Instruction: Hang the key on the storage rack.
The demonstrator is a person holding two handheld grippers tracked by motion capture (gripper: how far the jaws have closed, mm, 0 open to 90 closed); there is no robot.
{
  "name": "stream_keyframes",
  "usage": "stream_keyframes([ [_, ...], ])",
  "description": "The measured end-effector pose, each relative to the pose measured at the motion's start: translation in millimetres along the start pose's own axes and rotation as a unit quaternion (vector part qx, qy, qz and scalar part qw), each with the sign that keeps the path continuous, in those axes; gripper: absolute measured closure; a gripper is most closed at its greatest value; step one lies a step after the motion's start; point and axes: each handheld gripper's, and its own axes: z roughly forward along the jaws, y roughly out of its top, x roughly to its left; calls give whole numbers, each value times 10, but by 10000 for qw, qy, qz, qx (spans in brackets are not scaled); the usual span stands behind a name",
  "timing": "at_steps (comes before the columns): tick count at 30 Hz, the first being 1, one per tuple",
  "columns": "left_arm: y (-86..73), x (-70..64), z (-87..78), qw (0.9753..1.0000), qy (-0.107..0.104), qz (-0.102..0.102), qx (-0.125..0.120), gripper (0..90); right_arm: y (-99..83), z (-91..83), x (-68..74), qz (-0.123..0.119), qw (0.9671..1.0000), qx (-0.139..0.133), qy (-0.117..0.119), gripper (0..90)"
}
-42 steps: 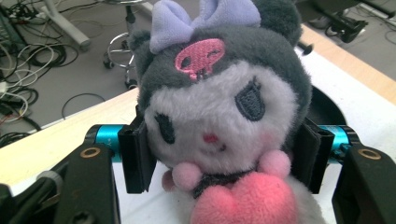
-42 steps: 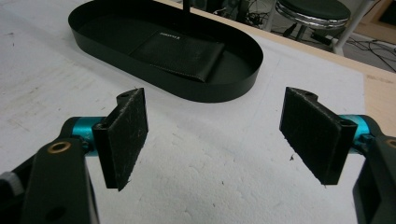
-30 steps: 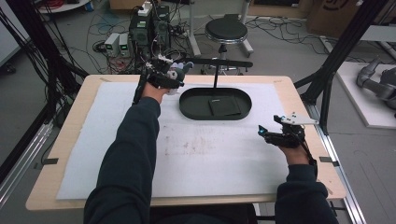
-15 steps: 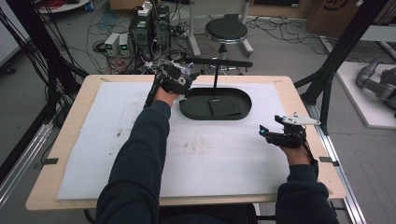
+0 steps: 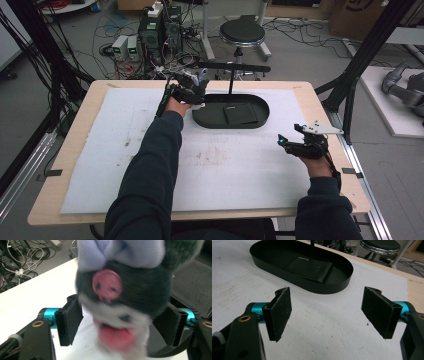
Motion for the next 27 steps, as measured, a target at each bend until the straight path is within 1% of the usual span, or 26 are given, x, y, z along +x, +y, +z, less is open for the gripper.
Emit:
stream_keyframes([
  [4, -78, 50, -42, 9999, -40, -137, -48, 231, 0, -1, 0, -20, 10000, -2, -1, 247],
  [5, -108, 64, -73, 9998, -22, -186, -71, 231, 0, -1, 1, -10, 10000, 2, -9, 246],
  [8, -207, 102, -174, 9991, -46, -352, -223, 231, 0, 6, -4, 29, 10000, -10, 13, 246],
  [11, -346, 141, -347, 9971, -176, -507, -533, 231, -1, 21, 4, 2, 10000, 19, 27, 247],
  [12, -419, 145, -429, 9960, -206, -519, -693, 231, 0, 22, 10, -17, 10000, 25, 32, 246],
  [14, -528, 148, -557, 9944, -303, -479, -896, 231, 1, 18, 21, -41, 10000, 23, 43, 246],
  [15, -611, 149, -662, 9924, -345, -449, -1094, 231, 2, 15, 25, -41, 10000, 18, 44, 246],
  [16, -678, 160, -756, 9910, -361, -403, -1222, 231, 3, 16, 28, -49, 10000, 12, 57, 246],
  [17, -734, 165, -829, 9890, -365, -418, -1374, 231, 2, 18, 31, -72, 9999, 23, 67, 246],
  [18, -830, 180, -951, 9860, -359, -382, -1585, 231, 2, 19, 32, -94, 9999, 31, 60, 246],
  [19, -892, 187, -1018, 9839, -340, -370, -1714, 230, 1, 20, 38, -125, 9999, 40, 81, 245],
  [20, -986, 207, -1124, 9819, -297, -296, -1847, 229, 0, 20, 45, -149, 9998, 49, 85, 245],
  [21, -1063, 224, -1202, 9792, -259, -284, -1990, 214, 1, 23, 55, -224, 9997, 42, 82, 245],
  [22, -1140, 249, -1274, 9768, -247, -276, -2108, 207, 1, 27, 64, -271, 9996, 42, 85, 243],
  [23, -1193, 267, -1324, 9755, -223, -269, -2173, 207, -1, 32, 75, -287, 9995, 57, 101, 236],
  [24, -1265, 290, -1388, 9735, -184, -266, -2265, 208, -1, 35, 81, -296, 9995, 74, 102, 231],
  [25, -1354, 321, -1458, 9705, -170, -303, -2387, 208, -2, 41, 86, -321, 9994, 89, 123, 230],
  [26, -1415, 339, -1501, 9684, -156, -345, -2466, 208, -5, 49, 89, -344, 9993, 101, 138, 229],
  [27, -1458, 351, -1530, 9675, -157, -351, -2500, 208, -6, 53, 92, -329, 9993, 101, 151, 227],
])
